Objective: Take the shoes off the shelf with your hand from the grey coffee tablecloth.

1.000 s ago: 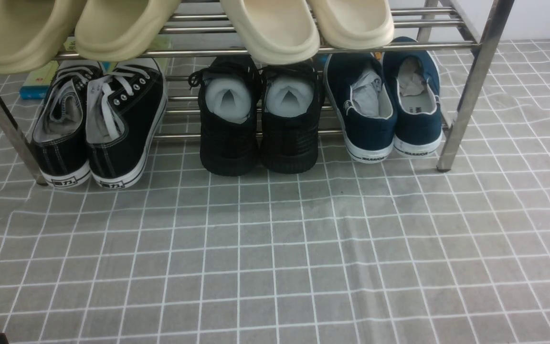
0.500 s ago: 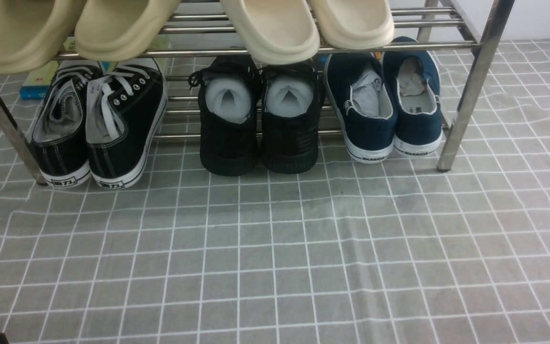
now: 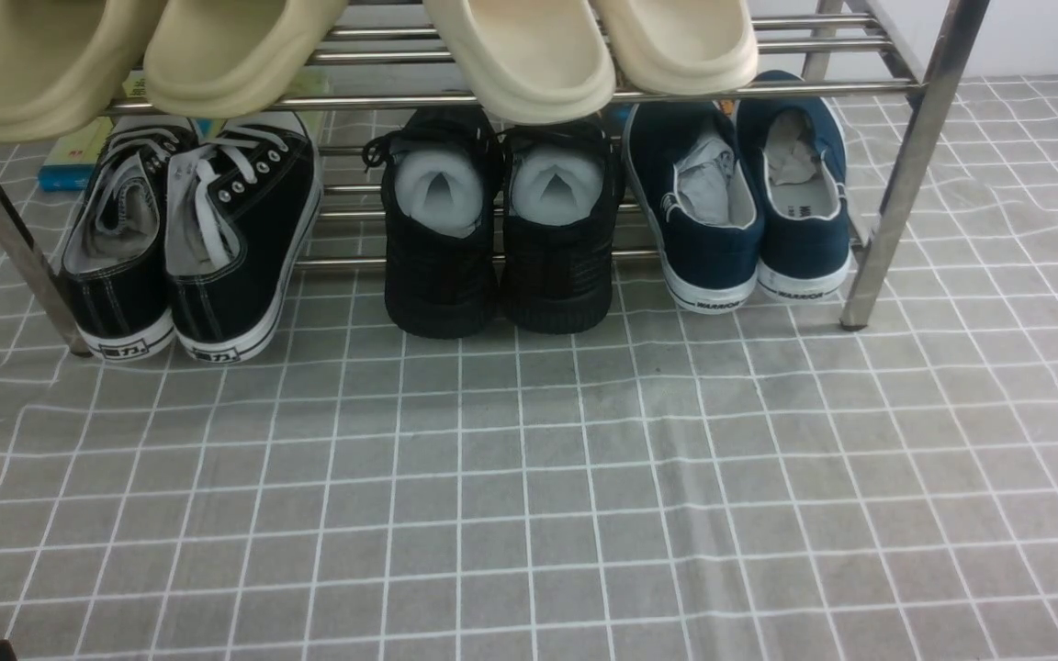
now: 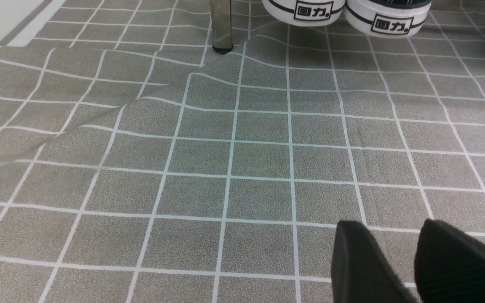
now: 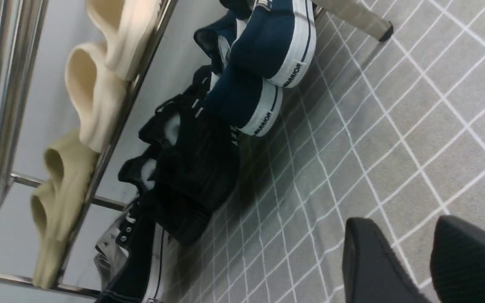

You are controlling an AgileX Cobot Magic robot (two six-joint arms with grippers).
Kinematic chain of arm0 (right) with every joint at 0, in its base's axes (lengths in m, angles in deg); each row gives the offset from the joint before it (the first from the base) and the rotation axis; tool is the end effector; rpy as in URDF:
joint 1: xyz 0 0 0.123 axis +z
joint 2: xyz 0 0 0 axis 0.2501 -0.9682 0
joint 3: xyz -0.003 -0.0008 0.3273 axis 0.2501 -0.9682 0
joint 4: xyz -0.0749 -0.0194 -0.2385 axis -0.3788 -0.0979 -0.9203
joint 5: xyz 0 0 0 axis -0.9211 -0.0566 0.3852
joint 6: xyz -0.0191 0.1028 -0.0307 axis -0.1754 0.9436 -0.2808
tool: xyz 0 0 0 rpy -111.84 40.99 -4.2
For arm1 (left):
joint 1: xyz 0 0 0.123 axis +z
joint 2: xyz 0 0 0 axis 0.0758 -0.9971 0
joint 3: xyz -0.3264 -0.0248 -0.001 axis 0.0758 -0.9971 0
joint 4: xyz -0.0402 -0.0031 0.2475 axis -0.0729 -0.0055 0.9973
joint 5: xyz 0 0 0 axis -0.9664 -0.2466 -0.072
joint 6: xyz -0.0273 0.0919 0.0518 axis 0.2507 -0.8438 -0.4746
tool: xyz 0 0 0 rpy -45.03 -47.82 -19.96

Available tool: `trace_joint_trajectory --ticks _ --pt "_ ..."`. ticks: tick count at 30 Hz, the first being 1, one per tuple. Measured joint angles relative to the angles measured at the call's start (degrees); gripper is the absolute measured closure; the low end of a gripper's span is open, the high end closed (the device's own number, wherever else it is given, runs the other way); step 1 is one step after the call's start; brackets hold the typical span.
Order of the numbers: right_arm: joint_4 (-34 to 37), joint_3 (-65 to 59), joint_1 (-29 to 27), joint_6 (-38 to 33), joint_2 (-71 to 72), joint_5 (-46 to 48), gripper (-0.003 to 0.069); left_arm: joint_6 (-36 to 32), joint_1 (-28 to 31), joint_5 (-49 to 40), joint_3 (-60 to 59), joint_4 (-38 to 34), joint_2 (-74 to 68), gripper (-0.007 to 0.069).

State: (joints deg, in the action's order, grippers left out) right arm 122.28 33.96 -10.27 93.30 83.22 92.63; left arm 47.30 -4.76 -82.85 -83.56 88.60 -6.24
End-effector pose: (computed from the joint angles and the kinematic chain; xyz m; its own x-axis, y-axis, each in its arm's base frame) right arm 0.0266 0.0223 0.1839 -0.2904 0.8640 -0.4112 0.0102 0.4325 0.9016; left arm 0.0257 0.0059 0.1662 -0.2968 -0.0330 -0.9544 -0.0563 0.9983 -0.0170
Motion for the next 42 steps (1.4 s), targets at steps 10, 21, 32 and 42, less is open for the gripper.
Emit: trace_joint_trajectory --ticks 10,21,32,42 --pt "-6.75 16.91 0.0 -19.21 -8.25 5.82 0.0647 0.0 0.0 0.0 0.0 0.0 0.0 0.0384" --pt "-12.8 46.18 0.04 -34.34 -53.82 41.13 0.0637 0.0 0.0 0.0 0.0 0.01 0.0 0.0384" --pt "-3.18 71.87 9.81 -54.26 -86.83 38.6 0.0333 0.0 0.0 0.0 0.0 0.06 0.0 0.0384" --pt "-19.51 88.17 16.64 -54.14 -100.03 29.56 0.022 0.0 0.0 0.0 0.0 0.06 0.0 0.0384"
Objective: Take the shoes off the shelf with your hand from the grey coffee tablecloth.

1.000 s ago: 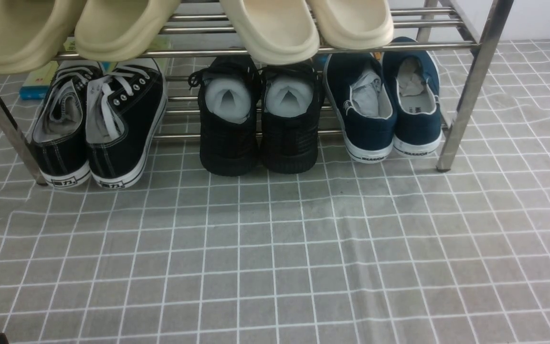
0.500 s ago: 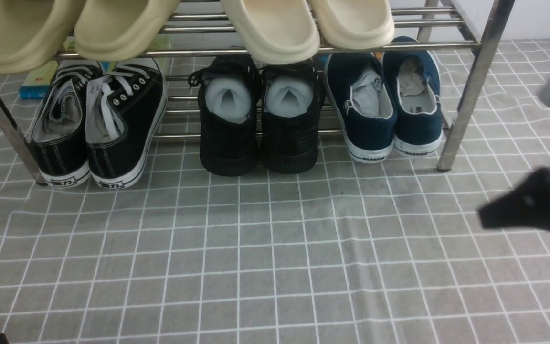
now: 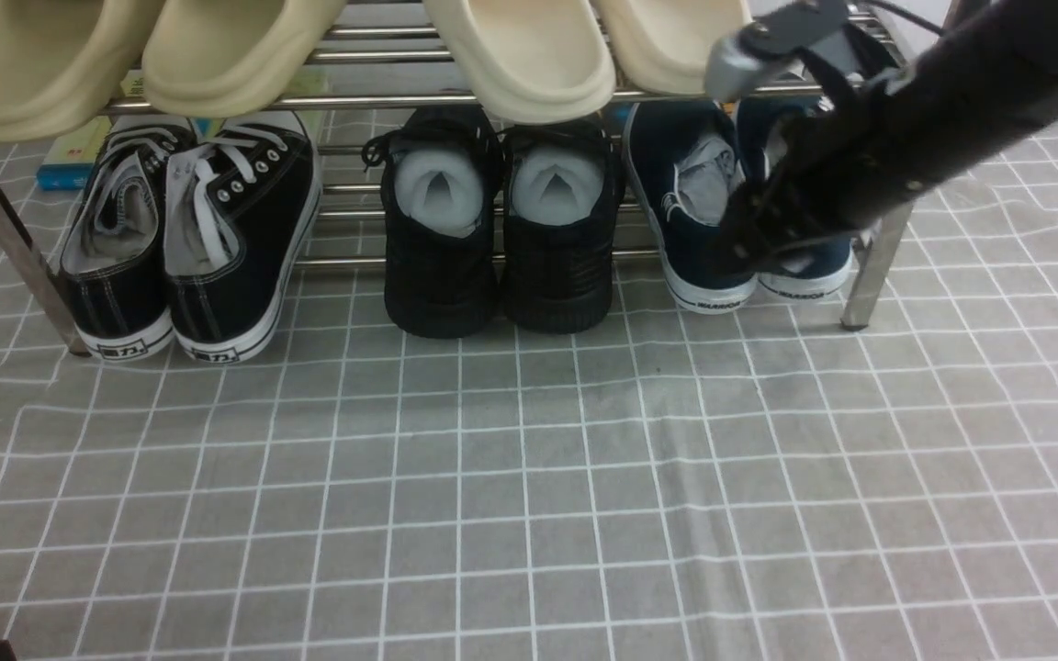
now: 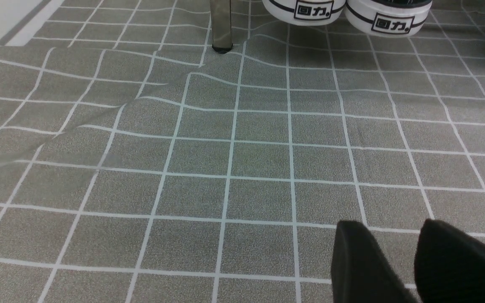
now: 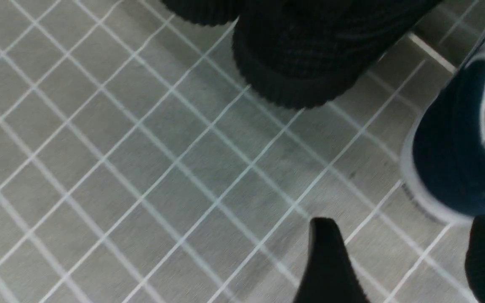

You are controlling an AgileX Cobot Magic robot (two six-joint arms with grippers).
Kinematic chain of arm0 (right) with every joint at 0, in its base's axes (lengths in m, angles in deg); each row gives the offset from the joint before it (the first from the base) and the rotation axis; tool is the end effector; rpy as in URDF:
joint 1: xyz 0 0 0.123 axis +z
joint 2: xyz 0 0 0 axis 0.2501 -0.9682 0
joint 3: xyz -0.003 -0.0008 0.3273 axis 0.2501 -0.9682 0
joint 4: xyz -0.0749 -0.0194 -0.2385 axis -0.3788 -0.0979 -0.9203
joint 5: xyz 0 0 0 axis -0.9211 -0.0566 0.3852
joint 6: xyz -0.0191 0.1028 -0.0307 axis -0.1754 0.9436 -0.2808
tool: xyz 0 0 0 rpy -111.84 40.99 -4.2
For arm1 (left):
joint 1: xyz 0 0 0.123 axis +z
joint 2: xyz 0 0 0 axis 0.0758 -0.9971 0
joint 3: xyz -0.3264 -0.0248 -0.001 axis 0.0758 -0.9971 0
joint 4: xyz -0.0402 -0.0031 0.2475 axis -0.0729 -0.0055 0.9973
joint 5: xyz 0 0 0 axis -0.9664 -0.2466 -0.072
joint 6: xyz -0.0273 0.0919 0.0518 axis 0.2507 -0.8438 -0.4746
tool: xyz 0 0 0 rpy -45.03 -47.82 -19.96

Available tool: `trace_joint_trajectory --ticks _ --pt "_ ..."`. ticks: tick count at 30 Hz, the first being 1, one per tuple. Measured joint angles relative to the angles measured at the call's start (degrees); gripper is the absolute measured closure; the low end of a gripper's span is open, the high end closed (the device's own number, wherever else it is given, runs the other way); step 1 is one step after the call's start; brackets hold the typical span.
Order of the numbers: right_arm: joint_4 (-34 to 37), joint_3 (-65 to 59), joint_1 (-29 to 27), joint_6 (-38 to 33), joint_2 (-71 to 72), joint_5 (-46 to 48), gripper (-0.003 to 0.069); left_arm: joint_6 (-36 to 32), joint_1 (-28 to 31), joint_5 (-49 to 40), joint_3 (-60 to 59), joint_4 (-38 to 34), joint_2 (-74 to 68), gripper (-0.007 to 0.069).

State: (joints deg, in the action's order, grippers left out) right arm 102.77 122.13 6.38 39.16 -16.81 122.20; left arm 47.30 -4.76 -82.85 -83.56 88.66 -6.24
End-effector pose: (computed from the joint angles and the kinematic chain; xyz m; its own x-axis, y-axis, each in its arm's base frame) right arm 0.3704 0.1735 0.3442 -0.5713 -0.4829 -0.6637 -0.6758 0.7356 0.0464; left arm 0.0257 0.0059 0.1662 -0.2968 -0.0320 -0.9544 -0.0564 0.9983 -0.0159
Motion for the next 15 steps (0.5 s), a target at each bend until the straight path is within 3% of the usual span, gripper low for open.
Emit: trace_joint_trajectory --ticks 7,15 --pt "-2.77 0.66 0.91 0.0 -5.97 -14.39 0.0214 0.0 0.0 0.0 0.0 0.0 0.0 0.0384" --pt "-4.91 0.66 0.96 0.0 -10.92 -17.16 0.0213 0.0 0.0 0.0 0.0 0.0 0.0 0.0384"
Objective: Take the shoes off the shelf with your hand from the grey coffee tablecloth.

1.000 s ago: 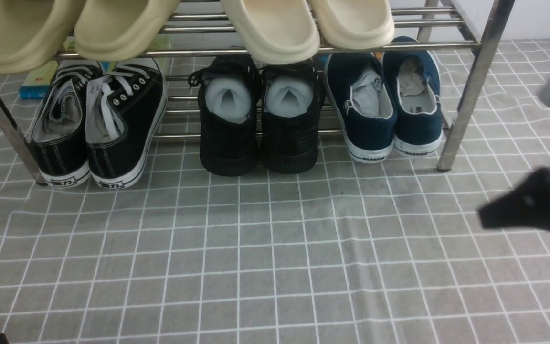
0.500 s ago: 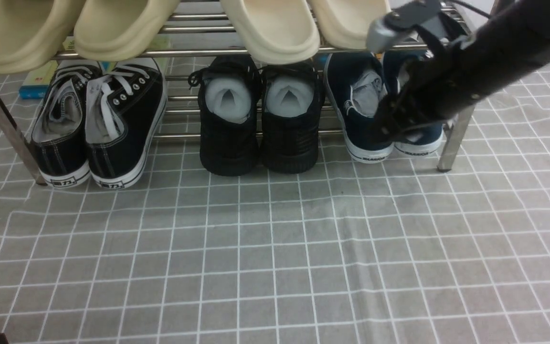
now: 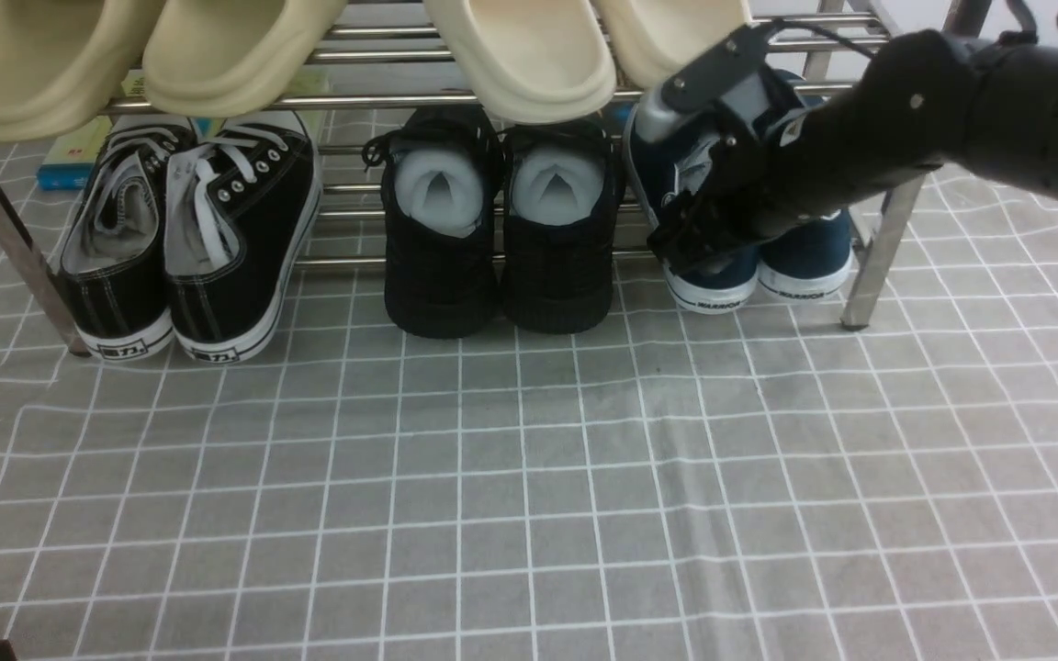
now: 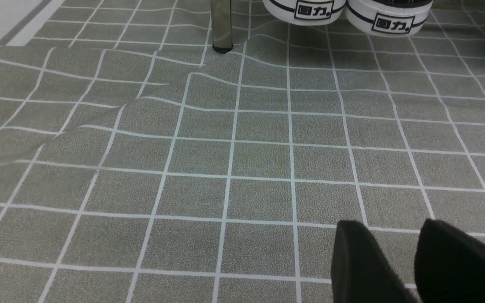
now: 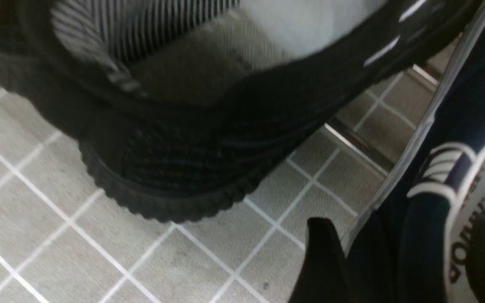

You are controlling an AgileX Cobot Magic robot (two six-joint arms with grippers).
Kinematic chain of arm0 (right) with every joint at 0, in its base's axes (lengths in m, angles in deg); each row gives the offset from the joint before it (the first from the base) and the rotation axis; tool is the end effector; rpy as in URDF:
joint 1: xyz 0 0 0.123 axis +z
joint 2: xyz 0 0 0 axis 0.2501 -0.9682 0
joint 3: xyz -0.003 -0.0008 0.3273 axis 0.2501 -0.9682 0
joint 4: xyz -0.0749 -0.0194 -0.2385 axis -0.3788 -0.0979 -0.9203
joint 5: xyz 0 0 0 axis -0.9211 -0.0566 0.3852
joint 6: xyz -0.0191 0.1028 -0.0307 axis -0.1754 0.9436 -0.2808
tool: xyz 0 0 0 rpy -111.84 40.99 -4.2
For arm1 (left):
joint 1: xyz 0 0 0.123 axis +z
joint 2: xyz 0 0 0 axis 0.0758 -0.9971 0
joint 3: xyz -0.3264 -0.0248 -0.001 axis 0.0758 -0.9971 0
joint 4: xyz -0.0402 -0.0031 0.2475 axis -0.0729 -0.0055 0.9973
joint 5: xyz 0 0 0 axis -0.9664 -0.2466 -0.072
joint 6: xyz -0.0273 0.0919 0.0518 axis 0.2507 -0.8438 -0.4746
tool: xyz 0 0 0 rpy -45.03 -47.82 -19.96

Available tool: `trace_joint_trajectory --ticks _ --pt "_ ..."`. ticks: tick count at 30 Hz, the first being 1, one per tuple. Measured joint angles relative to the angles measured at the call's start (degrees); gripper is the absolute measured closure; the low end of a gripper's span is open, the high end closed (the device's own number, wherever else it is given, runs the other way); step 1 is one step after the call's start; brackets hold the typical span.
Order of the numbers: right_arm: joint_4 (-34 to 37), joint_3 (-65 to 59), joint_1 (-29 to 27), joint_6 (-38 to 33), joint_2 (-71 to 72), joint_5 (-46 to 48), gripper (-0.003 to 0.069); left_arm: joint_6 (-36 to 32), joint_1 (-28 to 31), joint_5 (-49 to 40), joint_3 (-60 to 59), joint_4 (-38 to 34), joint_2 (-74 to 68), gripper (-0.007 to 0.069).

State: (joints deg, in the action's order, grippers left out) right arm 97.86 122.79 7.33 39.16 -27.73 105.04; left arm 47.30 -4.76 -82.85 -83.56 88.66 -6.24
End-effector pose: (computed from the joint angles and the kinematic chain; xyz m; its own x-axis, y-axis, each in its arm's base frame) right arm 0.4302 0.1893 0.2815 -0.5119 -0.4892 -0.7061 -0.6229 0.7775 -0.0871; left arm 0.0257 0.0059 0.1662 -0.2968 -0.0320 -0.9544 -0.0564 0.9983 -0.0159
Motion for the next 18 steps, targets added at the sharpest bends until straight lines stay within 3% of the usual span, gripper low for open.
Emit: trace_joint_trajectory --ticks 6,9,12,15,18 --pt "-1.95 0.2 0.1 0.0 -0.5 0.0 0.0261 0.0 0.0 0.0 0.0 0.01 0.0 0.0384" --pt "-2.23 0.35 0.1 0.0 -0.5 -0.1 0.0334 0.0 0.0 0.0 0.0 0.01 0.0 0.0384" --pt "-2.23 0.35 0.12 -0.05 -0.5 0.6 0.0496 0.0 0.0 0.0 0.0 0.06 0.0 0.0384" --pt "-2.28 0.35 0.12 -0.05 -0.17 1.66 0.06 0.0 0.0 0.0 0.0 0.06 0.0 0.0384" --pt "-2.28 0.29 0.12 -0.1 1.42 5.09 0.0606 0.0 0.0 0.0 0.0 0.06 0.0 0.0384"
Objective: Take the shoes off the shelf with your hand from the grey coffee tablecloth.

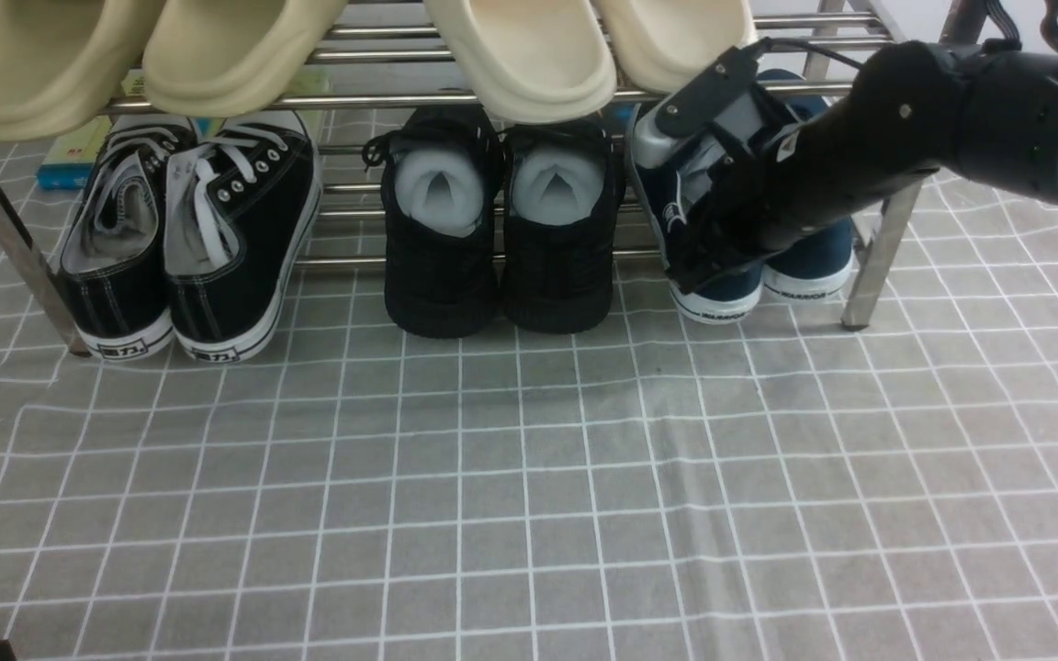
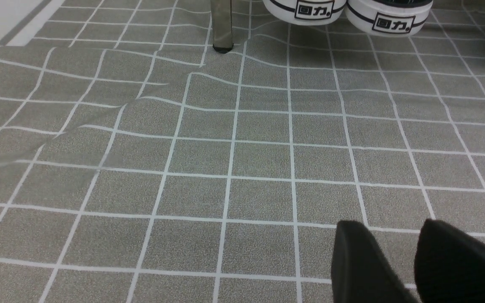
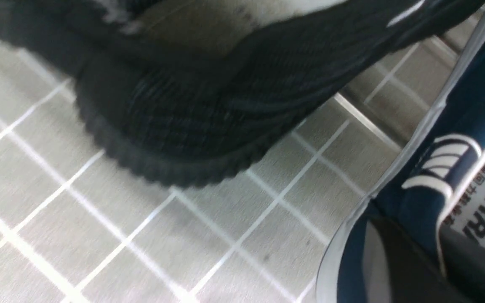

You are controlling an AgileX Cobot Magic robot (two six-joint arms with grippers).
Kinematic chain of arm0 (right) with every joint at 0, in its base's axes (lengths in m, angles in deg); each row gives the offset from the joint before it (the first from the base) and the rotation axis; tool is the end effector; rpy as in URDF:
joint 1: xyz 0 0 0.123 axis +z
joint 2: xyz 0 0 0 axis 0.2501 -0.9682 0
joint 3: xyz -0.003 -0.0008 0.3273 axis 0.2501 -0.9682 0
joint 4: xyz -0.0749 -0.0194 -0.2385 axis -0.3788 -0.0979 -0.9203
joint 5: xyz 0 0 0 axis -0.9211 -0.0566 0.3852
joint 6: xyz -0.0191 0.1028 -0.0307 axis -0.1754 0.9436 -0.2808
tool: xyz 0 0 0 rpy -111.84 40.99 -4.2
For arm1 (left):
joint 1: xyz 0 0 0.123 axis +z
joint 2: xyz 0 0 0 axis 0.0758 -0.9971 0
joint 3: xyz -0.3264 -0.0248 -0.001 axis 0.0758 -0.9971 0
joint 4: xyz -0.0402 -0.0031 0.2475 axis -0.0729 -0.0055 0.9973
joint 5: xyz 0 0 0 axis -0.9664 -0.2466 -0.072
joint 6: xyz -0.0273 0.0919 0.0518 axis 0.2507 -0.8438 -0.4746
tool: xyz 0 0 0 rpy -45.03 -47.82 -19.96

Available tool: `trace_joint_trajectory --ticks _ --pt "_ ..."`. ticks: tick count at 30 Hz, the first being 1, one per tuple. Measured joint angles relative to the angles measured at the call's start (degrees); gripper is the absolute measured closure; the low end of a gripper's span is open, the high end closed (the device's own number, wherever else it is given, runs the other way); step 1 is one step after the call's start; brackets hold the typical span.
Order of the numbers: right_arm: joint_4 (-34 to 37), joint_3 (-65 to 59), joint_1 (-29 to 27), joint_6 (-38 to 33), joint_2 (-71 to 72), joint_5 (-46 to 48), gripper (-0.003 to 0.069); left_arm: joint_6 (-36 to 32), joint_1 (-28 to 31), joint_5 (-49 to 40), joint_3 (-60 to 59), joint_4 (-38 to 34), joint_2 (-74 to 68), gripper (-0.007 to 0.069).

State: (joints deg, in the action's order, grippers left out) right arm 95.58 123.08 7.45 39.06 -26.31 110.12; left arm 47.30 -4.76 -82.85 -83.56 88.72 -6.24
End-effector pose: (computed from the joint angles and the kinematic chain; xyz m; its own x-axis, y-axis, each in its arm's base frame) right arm 0.4198 0.1865 0.2879 -0.5182 -0.5436 -0.6603 -0.6567 0.7475 -0.1000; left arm 0.0257 0.0060 0.1662 -0.2968 -0.0310 -0.9544 -0.0565 0.9983 -0.0149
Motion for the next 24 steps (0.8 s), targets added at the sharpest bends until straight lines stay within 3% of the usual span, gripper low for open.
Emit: trace_joint_trajectory --ticks 24 --pt "4.26 -0.47 0.04 2.69 23.45 33.29 0.0605 0.0 0.0 0.0 0.0 0.0 0.0 0.0384"
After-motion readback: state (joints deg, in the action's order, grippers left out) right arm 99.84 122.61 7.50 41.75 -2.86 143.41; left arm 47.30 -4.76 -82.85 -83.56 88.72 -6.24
